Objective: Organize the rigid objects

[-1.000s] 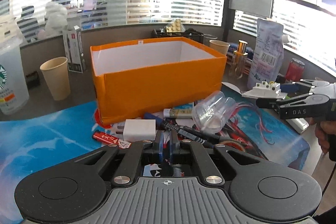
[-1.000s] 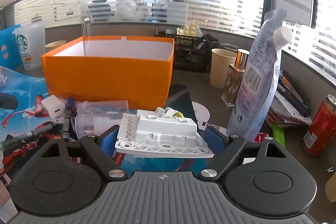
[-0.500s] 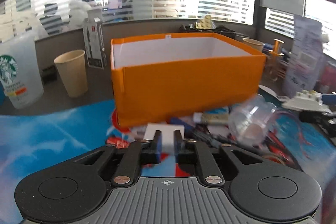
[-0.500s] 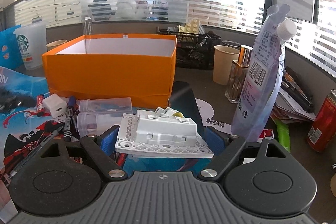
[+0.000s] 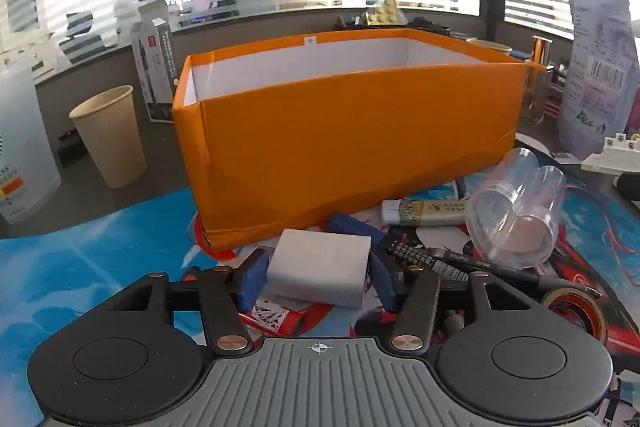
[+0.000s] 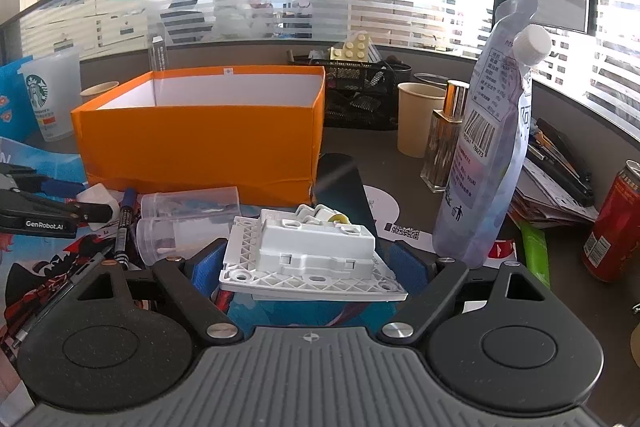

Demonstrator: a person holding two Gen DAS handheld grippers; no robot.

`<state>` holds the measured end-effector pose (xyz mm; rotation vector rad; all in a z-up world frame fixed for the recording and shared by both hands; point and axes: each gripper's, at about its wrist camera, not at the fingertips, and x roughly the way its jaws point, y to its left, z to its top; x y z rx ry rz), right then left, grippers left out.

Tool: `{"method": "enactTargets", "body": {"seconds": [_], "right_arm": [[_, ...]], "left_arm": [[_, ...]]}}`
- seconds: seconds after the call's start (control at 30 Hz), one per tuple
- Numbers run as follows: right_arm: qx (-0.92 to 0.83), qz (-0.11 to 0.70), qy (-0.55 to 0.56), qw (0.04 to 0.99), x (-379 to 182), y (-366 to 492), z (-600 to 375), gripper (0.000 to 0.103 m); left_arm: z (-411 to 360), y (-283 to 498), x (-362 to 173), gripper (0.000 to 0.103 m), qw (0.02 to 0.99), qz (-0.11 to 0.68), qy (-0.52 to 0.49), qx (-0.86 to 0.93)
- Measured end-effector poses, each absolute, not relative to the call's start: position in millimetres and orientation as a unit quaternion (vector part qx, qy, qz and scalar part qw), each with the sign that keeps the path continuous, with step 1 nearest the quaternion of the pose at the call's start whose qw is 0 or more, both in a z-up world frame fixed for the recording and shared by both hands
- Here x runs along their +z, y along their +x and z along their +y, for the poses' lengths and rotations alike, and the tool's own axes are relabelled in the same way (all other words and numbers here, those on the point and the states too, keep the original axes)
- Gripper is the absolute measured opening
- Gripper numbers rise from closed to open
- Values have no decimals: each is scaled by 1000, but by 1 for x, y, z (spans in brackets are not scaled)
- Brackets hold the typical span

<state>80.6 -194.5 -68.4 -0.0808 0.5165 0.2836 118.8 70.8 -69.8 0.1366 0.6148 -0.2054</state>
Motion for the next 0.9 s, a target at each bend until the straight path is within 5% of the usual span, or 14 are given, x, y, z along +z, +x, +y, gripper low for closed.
{"method": "enactTargets", "body": {"seconds": [0.9], "right_arm": [[170, 208, -53, 962, -31, 66, -171, 84]], "left_arm": [[83, 70, -1, 52, 964, 238, 29, -112]]}}
